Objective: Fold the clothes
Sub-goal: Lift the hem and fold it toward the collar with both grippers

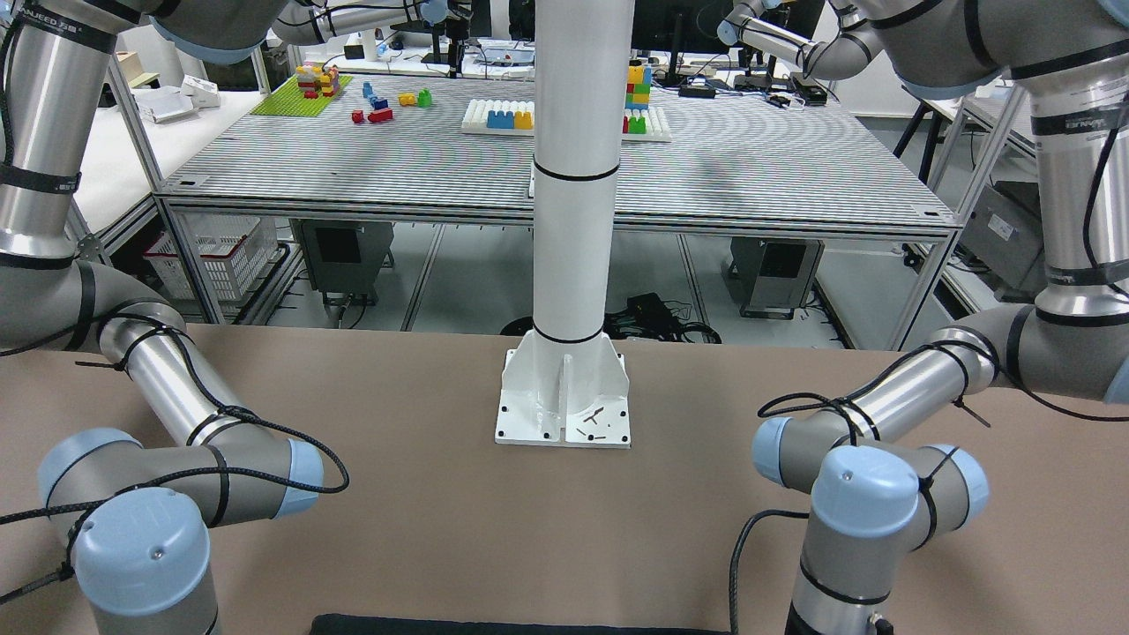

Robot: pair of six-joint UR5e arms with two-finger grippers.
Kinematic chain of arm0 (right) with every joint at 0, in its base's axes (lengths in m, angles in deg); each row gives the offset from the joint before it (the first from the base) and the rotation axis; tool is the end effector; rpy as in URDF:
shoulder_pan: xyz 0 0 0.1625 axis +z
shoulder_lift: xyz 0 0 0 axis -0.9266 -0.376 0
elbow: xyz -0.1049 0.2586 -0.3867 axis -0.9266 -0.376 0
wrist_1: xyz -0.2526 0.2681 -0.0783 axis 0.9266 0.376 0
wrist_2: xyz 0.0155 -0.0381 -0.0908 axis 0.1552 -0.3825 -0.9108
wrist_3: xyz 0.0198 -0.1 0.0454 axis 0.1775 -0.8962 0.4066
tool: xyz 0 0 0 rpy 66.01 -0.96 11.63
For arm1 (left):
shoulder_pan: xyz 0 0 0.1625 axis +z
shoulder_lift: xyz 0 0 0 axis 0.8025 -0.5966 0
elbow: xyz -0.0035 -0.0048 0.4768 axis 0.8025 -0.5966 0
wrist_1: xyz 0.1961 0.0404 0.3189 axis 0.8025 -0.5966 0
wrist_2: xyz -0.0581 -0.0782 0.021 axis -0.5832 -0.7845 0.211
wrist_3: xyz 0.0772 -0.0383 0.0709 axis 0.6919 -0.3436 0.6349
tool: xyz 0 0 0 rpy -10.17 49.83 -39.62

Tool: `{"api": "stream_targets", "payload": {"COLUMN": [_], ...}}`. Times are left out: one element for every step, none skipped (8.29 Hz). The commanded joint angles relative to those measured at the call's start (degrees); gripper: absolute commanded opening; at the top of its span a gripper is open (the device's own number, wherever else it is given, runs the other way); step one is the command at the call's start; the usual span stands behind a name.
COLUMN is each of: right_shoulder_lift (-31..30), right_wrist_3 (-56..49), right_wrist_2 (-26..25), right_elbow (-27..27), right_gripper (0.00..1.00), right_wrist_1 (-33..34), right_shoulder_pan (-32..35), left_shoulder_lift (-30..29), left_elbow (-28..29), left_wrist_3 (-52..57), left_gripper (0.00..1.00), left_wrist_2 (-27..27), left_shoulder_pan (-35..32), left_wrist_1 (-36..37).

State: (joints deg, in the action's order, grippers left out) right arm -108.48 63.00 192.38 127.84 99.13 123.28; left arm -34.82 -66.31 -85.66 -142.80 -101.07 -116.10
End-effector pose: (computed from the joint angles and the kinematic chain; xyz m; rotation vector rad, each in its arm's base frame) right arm -0.3328 -0.6416 0.3904 0.1299 -0.6961 0.2996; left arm 0.3894 -0.5909 0.3445 0.2537 0.8548 -0.4940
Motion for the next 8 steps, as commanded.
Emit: {"api": "stream_targets", "payload": {"right_shoulder_lift": [1.5,2.3,3.9,4.3,4.5,6.9,8.9,10.1], "right_wrist_3": [-0.1,0.1,0.2,0.2,0.8,5.6,12.3,15.1], "right_wrist_2": [-2.3,-4.5,-5.2,-5.3,-6.5,-7.1,-7.1,-7.1], "right_elbow": [-8.5,-9.9,-12.3,-14.8,-16.0,-17.2,-18.0,-18.0], "right_gripper": [0.0,0.0,0.0,0.0,0.07,0.67,0.92,0.93], "right_wrist_1": [-9.0,-9.5,-10.2,-13.5,-15.6,-15.1,-15.2,-15.1], "right_shoulder_pan": [-0.2,-0.7,-1.0,-1.0,-1.0,-1.0,-1.0,-0.9], "left_shoulder_lift": [-6.7,-8.2,-9.4,-11.1,-11.4,-11.4,-11.4,-11.4], "left_elbow": [17.5,22.4,25.4,27.5,27.9,27.9,27.8,28.2], "left_wrist_3": [0.1,0.1,0.1,0.2,0.2,0.2,0.9,4.0], "left_gripper": [0.0,0.0,0.06,0.09,0.24,0.48,0.5,0.51], "left_wrist_2": [0.0,0.0,0.0,0.0,0.0,-0.1,-0.2,-5.3], "left_shoulder_pan": [-0.5,-1.1,-1.3,-1.3,-1.3,-2.0,-2.2,-5.3], "left_wrist_1": [-11.6,-15.6,-17.7,-18.5,-18.6,-18.6,-18.7,-18.6]}}
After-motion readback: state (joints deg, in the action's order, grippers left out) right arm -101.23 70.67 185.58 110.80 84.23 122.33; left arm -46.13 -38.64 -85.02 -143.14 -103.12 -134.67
